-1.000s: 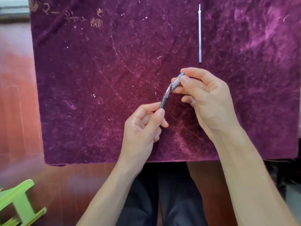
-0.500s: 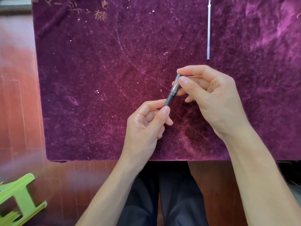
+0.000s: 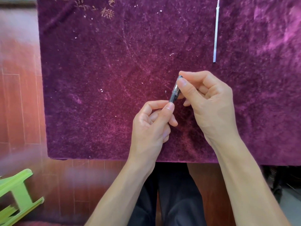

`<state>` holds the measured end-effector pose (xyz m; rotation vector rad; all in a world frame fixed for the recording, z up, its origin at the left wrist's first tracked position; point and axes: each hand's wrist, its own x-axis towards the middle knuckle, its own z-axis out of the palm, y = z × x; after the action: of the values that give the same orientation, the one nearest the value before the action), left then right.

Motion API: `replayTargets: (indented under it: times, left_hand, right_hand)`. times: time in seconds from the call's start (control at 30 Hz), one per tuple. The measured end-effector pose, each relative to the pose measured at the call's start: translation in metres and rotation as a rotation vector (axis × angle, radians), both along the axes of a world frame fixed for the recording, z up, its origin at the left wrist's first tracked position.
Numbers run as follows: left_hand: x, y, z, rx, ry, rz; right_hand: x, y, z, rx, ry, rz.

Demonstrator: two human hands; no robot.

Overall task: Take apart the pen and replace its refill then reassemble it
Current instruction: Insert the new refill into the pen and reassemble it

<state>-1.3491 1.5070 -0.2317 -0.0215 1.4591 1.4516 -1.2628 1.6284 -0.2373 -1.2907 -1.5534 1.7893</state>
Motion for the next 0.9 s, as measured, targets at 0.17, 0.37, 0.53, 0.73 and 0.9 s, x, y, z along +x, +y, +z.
replayTargets:
  times: [0.17,0.37,0.53,0.73,0.9]
  left_hand:
    - [0.000,0.000,0.003,-0.009,0.031,0.011]
    - [0.004,0.005,0.006,-0.017,0.047,0.054]
    - [0.006,0.008,0.007,-0.021,0.053,0.051]
    - [0.012,0.012,0.007,-0.043,0.115,0.003]
    - [0.005,0.011,0.009,-0.159,0.357,-0.118]
  right_hand:
    - [-0.002,-0.003,0.000,0.051,-0.002,-0.024]
    - [-0.009,-0.004,-0.001,0.069,0.000,-0.069]
    - [-0.012,-0.008,-0.002,0.070,-0.020,-0.109]
    - [-0.008,-0.006,0.001,0.071,-0.040,-0.069]
    - [-0.002,-0.002,0.002,0.066,-0.089,-0.039]
